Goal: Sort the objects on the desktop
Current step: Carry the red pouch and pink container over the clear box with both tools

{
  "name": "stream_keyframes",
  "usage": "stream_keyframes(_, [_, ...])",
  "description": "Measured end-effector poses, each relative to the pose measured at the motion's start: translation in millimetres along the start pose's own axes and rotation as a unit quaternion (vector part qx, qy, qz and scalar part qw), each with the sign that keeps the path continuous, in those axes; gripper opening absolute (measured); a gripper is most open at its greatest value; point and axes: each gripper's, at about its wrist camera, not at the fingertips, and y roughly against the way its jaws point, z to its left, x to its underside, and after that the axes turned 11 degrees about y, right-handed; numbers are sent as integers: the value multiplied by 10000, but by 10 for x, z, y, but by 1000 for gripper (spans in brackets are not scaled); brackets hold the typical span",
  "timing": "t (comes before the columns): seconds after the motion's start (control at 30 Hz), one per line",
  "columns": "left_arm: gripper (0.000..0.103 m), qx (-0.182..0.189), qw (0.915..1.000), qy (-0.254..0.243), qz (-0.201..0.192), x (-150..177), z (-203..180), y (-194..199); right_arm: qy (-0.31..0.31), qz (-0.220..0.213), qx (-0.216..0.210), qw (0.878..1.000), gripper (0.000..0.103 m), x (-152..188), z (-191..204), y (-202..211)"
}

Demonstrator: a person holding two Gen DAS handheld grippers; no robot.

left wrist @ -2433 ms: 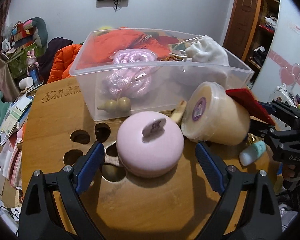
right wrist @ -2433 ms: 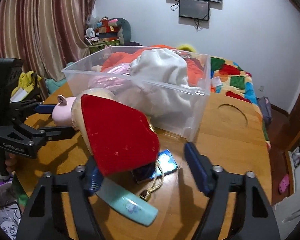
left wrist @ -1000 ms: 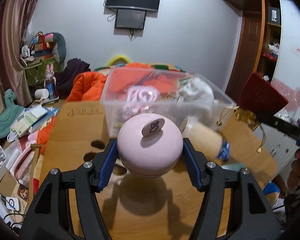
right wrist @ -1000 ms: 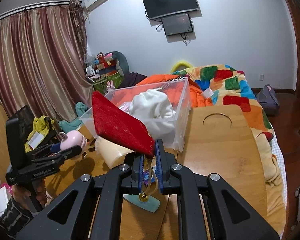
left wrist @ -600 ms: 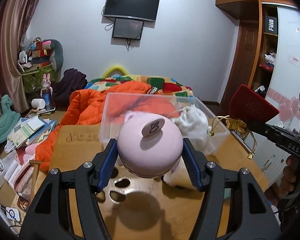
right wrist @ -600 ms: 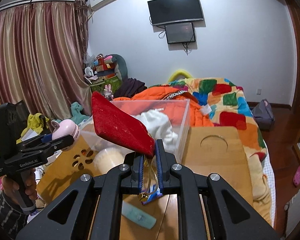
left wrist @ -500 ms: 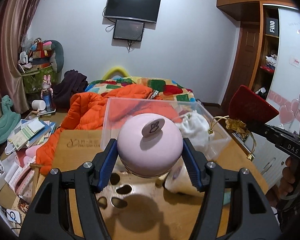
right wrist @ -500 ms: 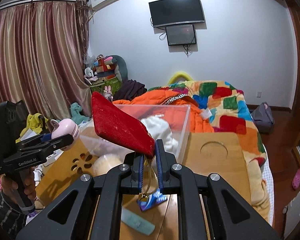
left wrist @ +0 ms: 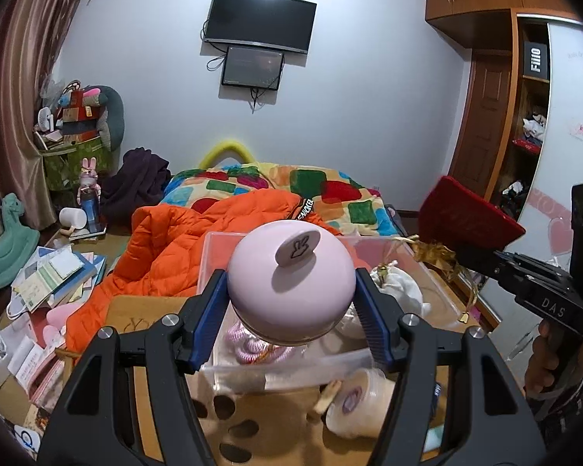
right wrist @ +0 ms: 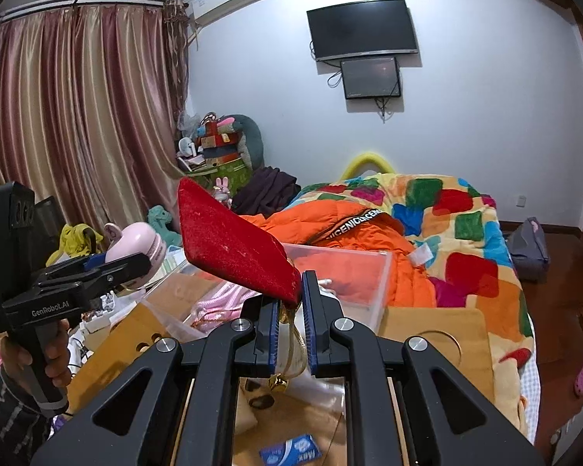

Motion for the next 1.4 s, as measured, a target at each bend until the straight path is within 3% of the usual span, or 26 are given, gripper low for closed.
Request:
stream_keyframes(0.3, [63, -190, 9994, 17, 291, 35, 123, -431, 66, 207, -207, 9995, 10, -97, -39, -533])
stream_keyframes(0.53, [63, -393, 9984, 85, 395, 88, 233, -599, 156, 603, -251, 9977, 10, -36, -16, -953])
stream_keyframes(1.0, [63, -424, 9978, -134, 487, 161, 171, -733, 465, 869, -250, 9948, 10, 38, 116, -1161])
stream_keyframes(1.07, [63, -424, 9977, -177, 503, 163, 144, -738, 458, 879, -265, 9947, 12, 45, 118, -1156])
stream_keyframes(1.23, [67, -478, 9973, -265, 501, 188, 106, -720, 406, 861, -314, 9950, 37, 46, 118, -1095])
stream_keyframes(1.4, [76, -456, 9976, -300, 417, 191, 61, -605, 488, 812, -182, 9953, 46, 59, 134, -975])
